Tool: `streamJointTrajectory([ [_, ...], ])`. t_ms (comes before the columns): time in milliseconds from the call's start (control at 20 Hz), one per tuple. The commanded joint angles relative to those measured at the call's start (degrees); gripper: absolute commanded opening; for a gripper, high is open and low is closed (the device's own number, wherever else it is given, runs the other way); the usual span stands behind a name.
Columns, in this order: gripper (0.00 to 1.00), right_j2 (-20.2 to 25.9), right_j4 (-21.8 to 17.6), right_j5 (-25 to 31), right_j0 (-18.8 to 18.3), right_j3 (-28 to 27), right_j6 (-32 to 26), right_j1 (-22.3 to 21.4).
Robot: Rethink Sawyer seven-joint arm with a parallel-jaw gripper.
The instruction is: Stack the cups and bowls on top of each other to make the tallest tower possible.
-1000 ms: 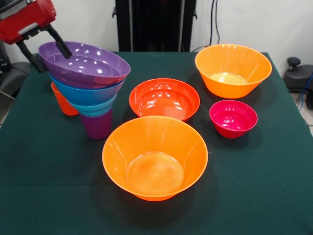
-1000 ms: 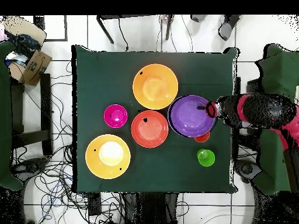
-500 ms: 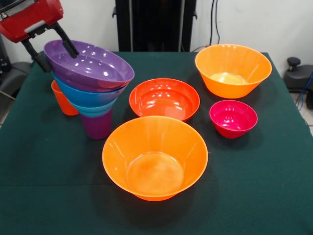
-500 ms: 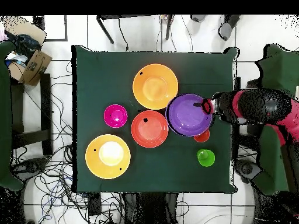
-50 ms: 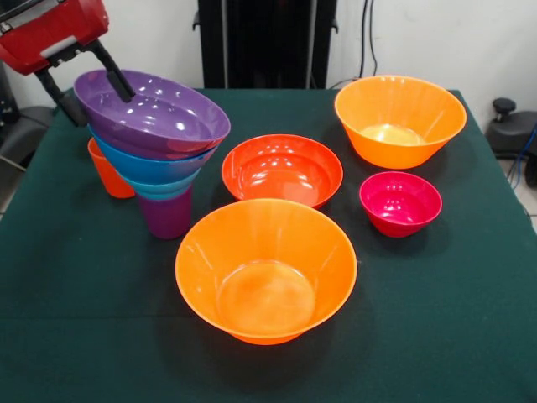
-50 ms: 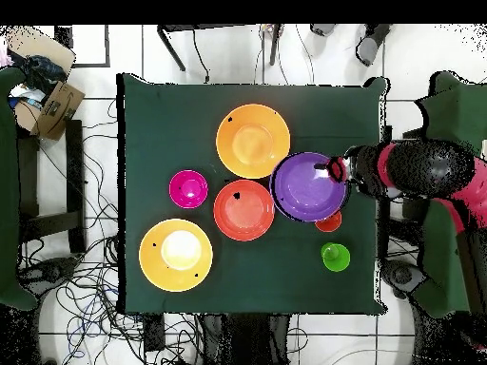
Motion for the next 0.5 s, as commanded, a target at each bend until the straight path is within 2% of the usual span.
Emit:
streamJointTrajectory([
  [50, 1.00, -5.27, -1.65, 2.51, 3.44, -5.82, -0.85, 1.77],
  [500, 1.00, -6.03, -1.37, 2.81, 4.04, -7.61, -1.73, 1.86],
])
